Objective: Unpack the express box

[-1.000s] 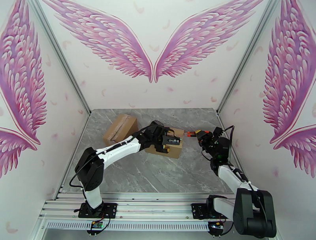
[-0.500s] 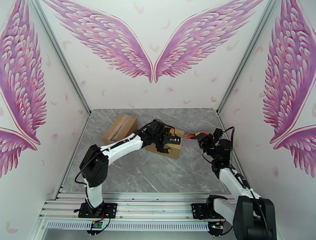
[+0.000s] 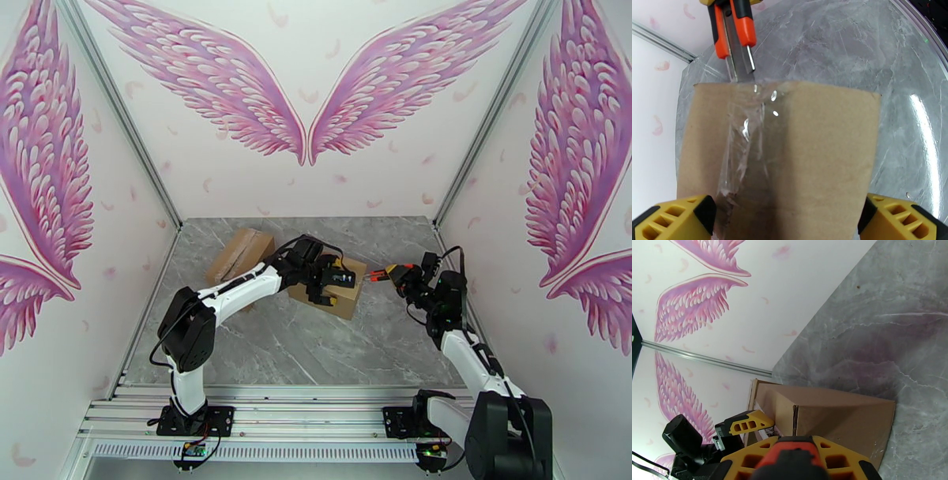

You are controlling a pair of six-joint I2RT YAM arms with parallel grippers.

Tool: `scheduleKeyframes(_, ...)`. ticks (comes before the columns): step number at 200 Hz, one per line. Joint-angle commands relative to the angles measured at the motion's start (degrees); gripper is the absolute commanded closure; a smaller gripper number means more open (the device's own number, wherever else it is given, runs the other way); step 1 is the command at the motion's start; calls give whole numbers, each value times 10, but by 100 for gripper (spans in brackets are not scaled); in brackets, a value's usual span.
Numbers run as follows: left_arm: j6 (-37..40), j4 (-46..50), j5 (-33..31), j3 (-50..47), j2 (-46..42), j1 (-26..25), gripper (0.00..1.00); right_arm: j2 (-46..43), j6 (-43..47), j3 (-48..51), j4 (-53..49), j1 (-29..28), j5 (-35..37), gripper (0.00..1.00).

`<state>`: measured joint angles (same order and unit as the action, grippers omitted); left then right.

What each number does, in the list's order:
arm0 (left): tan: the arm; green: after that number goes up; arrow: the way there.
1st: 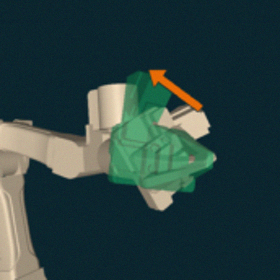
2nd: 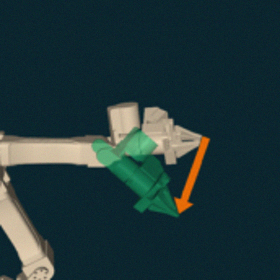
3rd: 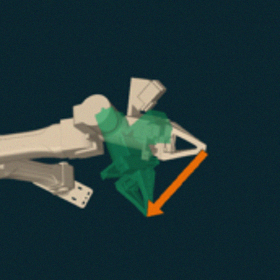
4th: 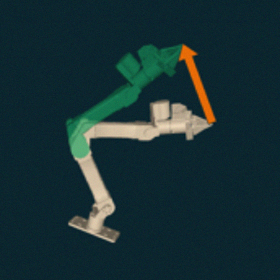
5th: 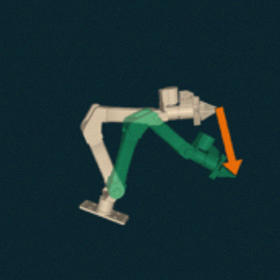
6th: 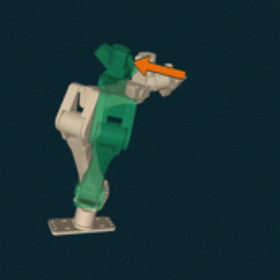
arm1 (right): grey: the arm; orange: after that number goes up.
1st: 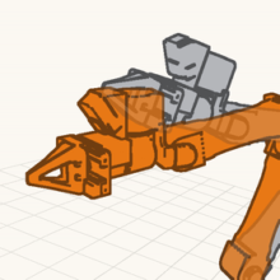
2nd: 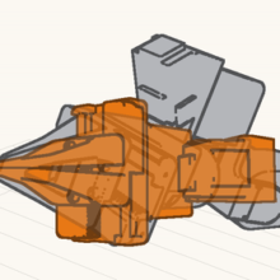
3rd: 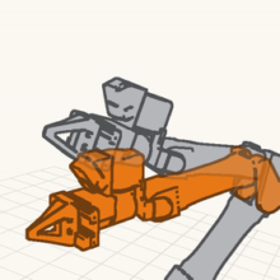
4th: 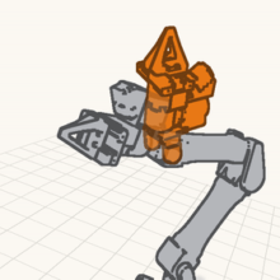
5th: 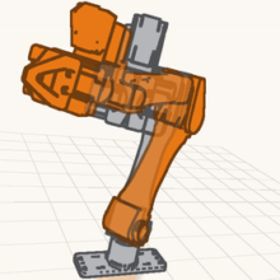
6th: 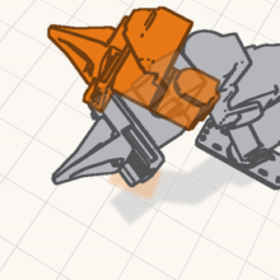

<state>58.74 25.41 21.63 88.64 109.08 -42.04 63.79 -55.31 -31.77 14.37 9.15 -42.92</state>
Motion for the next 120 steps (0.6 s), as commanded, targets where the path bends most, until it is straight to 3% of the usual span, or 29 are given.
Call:
scheduleKeyframes(1, 4, -27, -42, 25, 14, 21, 1, 14, 52, -4, -126, -9, -143, 100)
scheduleKeyframes(46, 12, -17, -44, 27, 14, 18, 3, 55, 59, -34, -129, -7, -188, 100)
scheduleKeyframes(77, 7, -21, -51, 22, 9, 10, 5, 49, 50, -36, -130, -7, -163, 100)
scheduleKeyframes(120, -37, -56, -78, 16, 8, -10, 11, 29, -48, 25, -36, -7, -122, 100)
